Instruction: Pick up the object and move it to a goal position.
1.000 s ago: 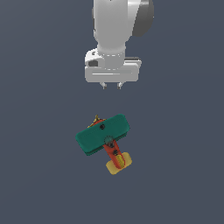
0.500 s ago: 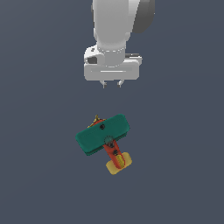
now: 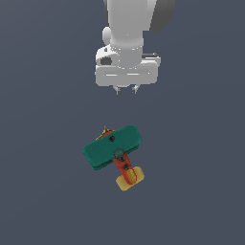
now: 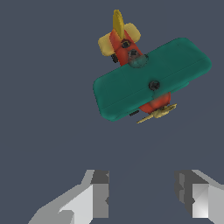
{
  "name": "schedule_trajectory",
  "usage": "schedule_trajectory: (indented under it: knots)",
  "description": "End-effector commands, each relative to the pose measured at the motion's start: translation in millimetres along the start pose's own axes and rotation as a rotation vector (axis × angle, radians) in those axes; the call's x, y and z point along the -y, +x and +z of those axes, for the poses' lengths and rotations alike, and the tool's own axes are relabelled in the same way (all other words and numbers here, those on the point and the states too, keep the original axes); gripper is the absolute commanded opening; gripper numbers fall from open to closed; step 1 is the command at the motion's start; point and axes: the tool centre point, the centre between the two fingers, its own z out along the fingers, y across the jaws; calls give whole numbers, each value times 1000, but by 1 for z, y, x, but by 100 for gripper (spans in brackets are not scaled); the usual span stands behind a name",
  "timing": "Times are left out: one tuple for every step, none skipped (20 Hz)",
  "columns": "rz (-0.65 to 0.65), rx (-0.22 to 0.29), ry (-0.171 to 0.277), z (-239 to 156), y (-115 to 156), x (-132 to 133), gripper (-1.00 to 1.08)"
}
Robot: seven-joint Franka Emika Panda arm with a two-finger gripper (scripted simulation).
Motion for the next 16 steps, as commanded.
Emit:
schedule_trajectory:
  knots:
    - [-11,-5,-2,-2,1,2,28]
    - [-15,-6,-3,-3,1,2,28]
    - [-19,-8,-6,-3,1,2,28]
    - [-22,-10,-8,-4,1,2,28]
    - [-24,-11,-10,-4,1,1,28]
    - [-25,-12,-12,-5,1,1,28]
    - [-26,-13,-14,-6,1,1,28]
    - [-28,-14,-17,-7,2,1,28]
    - [-29,-15,-19,-8,2,2,28]
    - [-31,-15,-21,-9,3,3,28]
    - [-33,-15,-23,-10,3,3,28]
    - [-36,-15,-25,-11,3,4,28]
    - [-40,-16,-26,-11,4,5,28]
    - [-44,-15,-28,-12,4,6,28]
    - [-49,-15,-29,-12,4,7,28]
    - [-52,-14,-31,-12,5,7,28]
